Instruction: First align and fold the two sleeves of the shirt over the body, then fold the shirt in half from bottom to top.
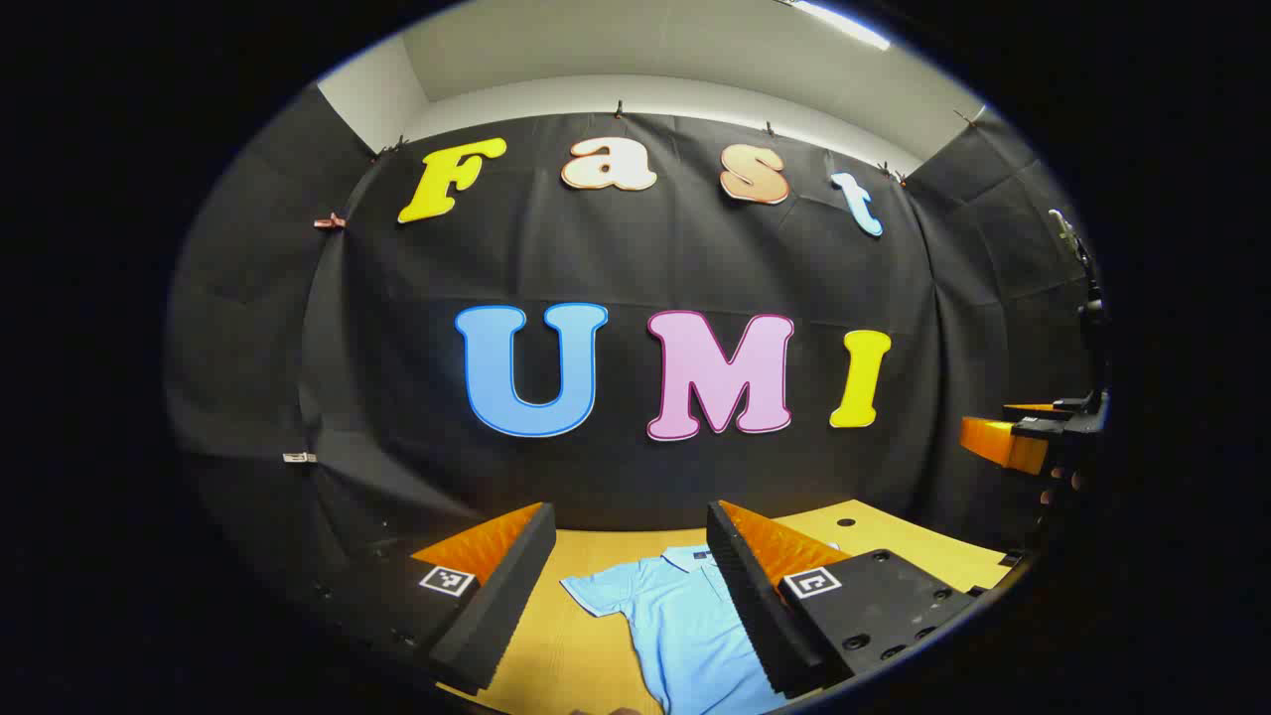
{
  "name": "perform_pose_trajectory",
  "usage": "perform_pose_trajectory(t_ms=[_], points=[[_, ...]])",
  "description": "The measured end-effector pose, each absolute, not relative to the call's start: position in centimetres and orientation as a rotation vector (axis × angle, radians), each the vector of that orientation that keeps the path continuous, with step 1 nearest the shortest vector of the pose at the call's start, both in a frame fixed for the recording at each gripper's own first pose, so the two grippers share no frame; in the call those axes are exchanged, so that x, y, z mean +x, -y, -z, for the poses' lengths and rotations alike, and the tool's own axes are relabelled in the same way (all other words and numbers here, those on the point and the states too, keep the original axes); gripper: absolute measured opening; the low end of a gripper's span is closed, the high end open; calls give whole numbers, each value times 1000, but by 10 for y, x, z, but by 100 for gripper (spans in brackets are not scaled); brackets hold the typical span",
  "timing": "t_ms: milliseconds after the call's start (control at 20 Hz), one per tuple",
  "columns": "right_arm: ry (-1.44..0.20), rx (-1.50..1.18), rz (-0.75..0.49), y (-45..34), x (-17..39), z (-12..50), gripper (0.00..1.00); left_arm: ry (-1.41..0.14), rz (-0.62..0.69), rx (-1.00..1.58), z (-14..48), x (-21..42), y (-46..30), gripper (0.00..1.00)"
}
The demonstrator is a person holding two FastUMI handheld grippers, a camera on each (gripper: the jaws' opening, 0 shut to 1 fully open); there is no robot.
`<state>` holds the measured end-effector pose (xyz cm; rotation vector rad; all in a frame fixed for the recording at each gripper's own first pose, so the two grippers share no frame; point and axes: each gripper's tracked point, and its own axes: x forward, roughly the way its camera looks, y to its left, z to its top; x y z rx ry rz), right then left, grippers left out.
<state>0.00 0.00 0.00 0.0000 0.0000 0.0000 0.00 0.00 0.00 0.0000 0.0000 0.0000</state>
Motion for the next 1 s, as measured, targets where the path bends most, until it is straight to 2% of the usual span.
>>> perform_pose_trajectory(t_ms=[1000], points=[[-125,2,-2,9,50,49,97,-49,8,24,16,36,11,97]])
